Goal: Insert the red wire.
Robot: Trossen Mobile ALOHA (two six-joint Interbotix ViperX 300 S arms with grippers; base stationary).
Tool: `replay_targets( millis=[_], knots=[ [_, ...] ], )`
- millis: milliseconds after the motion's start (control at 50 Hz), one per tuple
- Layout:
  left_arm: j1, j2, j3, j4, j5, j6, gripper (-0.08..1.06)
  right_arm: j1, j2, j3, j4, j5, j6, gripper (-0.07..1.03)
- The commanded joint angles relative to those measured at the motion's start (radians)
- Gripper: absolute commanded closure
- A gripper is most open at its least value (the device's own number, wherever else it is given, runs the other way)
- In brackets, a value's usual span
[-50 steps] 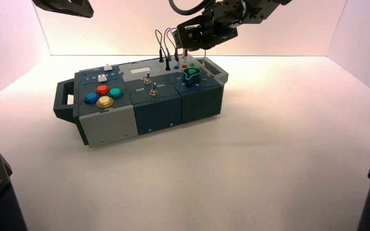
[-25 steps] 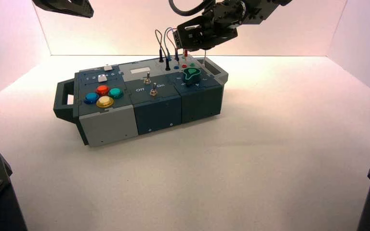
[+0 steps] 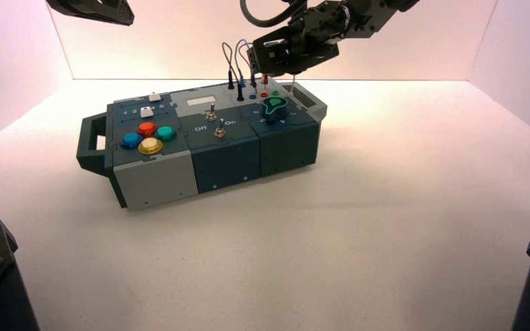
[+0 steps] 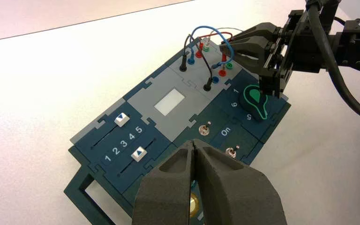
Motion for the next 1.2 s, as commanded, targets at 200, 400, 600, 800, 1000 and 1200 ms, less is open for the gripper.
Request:
replay_targets(
  millis=[200,400,600,800,1000,1200],
  knots=[
    [0.002,-0.003,-0.012,0.002,-0.008,0.006,1.01,0.006,-0.017,-0.029,-0.003,-0.006,0.002,0.99],
    [0.002,-0.002,-0.012,0.002,-0.008,0.005,1.01,0.009,-0.018,-0.028,-0.002,-0.005,0.005,0.99],
    [0.003,-0.002,-0.012,0.000,-0.008,0.006,1.01,0.011,-0.021,-0.025,-0.002,-0.003,0.005,0.99],
    [0.002,-0.002,-0.012,0.002,-0.008,0.006,1.01,0.012,-0.023,-0.023,-0.002,-0.003,0.003,0.99],
    [0.002,0.000,-0.012,0.002,-0.008,0.006,1.01,0.014,-0.026,-0.020,-0.003,-0.003,0.005,0.99],
    [0.002,0.000,-0.012,0.000,-0.008,0.006,1.01,0.014,-0.028,-0.014,-0.002,-0.003,0.003,0.99]
  ],
)
